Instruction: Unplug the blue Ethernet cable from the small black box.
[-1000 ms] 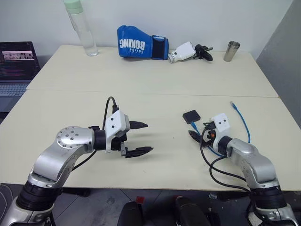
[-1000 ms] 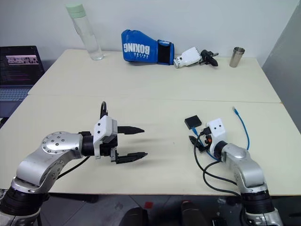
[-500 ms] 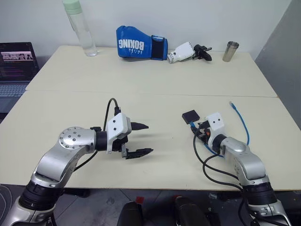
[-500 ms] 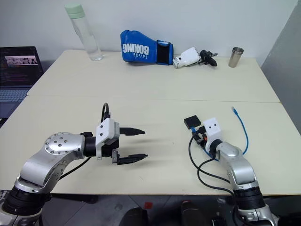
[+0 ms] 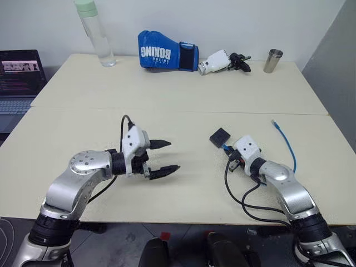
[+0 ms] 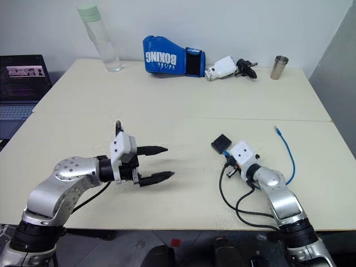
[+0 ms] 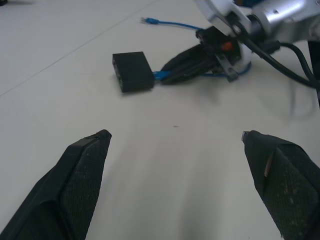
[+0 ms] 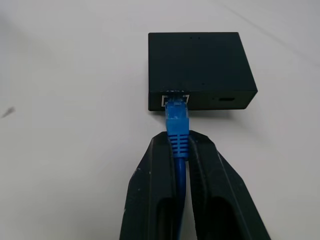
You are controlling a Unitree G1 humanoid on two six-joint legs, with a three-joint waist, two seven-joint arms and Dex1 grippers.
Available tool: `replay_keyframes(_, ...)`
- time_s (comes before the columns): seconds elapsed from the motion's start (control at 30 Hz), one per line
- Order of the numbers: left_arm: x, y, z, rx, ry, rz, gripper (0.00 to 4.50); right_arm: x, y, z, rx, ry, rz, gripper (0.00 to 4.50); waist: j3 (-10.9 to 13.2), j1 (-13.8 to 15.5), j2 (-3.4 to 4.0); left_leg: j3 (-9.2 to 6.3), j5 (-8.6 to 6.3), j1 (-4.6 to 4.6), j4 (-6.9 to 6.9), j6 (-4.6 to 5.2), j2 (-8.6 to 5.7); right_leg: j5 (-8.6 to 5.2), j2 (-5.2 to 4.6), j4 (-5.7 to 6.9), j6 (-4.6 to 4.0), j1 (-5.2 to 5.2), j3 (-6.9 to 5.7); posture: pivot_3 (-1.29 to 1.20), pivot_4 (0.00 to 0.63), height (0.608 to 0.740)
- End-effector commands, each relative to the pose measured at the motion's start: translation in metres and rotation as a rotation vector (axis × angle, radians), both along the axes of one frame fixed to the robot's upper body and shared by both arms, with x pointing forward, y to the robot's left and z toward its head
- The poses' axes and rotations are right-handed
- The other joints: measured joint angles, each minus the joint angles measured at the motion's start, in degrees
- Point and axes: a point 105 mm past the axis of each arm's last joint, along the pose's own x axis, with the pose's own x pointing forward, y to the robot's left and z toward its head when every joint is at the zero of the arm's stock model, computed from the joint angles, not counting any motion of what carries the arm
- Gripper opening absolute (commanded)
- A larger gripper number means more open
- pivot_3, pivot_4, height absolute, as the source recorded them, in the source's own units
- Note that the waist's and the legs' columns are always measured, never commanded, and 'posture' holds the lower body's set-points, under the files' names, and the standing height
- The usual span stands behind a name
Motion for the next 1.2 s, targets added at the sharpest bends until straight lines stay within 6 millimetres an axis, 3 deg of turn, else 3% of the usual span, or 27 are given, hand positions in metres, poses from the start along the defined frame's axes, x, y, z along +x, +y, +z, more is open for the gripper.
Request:
replay_keyframes(0.03, 0.0, 0.011, 0.018, -0.138, 0.097, 0.011, 4.5, -0.01, 0.027, 0.041, -0.212, -0.328, 0.269, 0.09, 0.0, -0.2, 0.01, 0.01, 0.0, -0.01, 0.0, 0.0, 0.0, 0.0, 0.0, 0.02, 0.0, -0.03, -0.01, 0.0, 0.15, 0.74)
replay_keyframes(0.2, 0.0, 0.015, 0.027, -0.245, 0.225, -0.004, 4.5, -0.017, 0.047, 0.076, -0.296, -0.573, 0.474, 0.09, 0.0, -0.3, 0.0, -0.14, 0.01, -0.02, 0.02, -0.01, 0.01, 0.0, -0.01, 0.01, 0.0, 0.03, -0.18, 0.0, 0.15, 0.74)
replay_keyframes(0.3, 0.004, 0.012, 0.03, -0.289, 0.264, -0.003, 4.5, -0.022, 0.057, 0.086, -0.298, -0.648, 0.562, 0.09, 0.0, -0.3, 0.0, -0.39, 0.02, -0.04, 0.02, -0.03, 0.0, 0.0, -0.07, 0.0, -0.01, 0.08, -0.33, 0.0, 0.15, 0.74)
replay_keyframes(0.53, 0.014, 0.005, 0.037, -0.361, 0.289, 0.02, 4.5, -0.03, 0.072, 0.087, -0.305, -0.666, 0.688, 0.09, 0.0, 0.0, 0.0, -0.98, 0.03, -0.05, 0.09, -0.05, -0.05, 0.0, -0.26, -0.02, -0.04, 0.3, -0.79, 0.0, 0.15, 0.74)
replay_keyframes(0.83, 0.015, -0.001, 0.044, -0.397, 0.294, -0.002, 4.5, -0.028, 0.08, 0.088, -0.274, -0.655, 0.707, 0.09, 0.0, 0.2, 0.01, -1.07, 0.19, -0.03, 0.1, -0.32, -0.06, 0.0, -0.38, -0.02, -0.05, 0.39, -0.89, 0.0, 0.15, 0.74)
replay_keyframes(1.2, 0.011, -0.007, 0.038, -0.389, 0.347, -0.055, 2.33, -0.031, 0.082, 0.09, -0.25, -0.673, 0.712, 0.09, 0.0, 0.2, 0.0, -1.1, 0.2, -0.03, 0.1, -0.34, -0.09, 0.0, -0.41, -0.02, -0.05, 0.39, -0.93, 0.0, 0.15, 0.74)
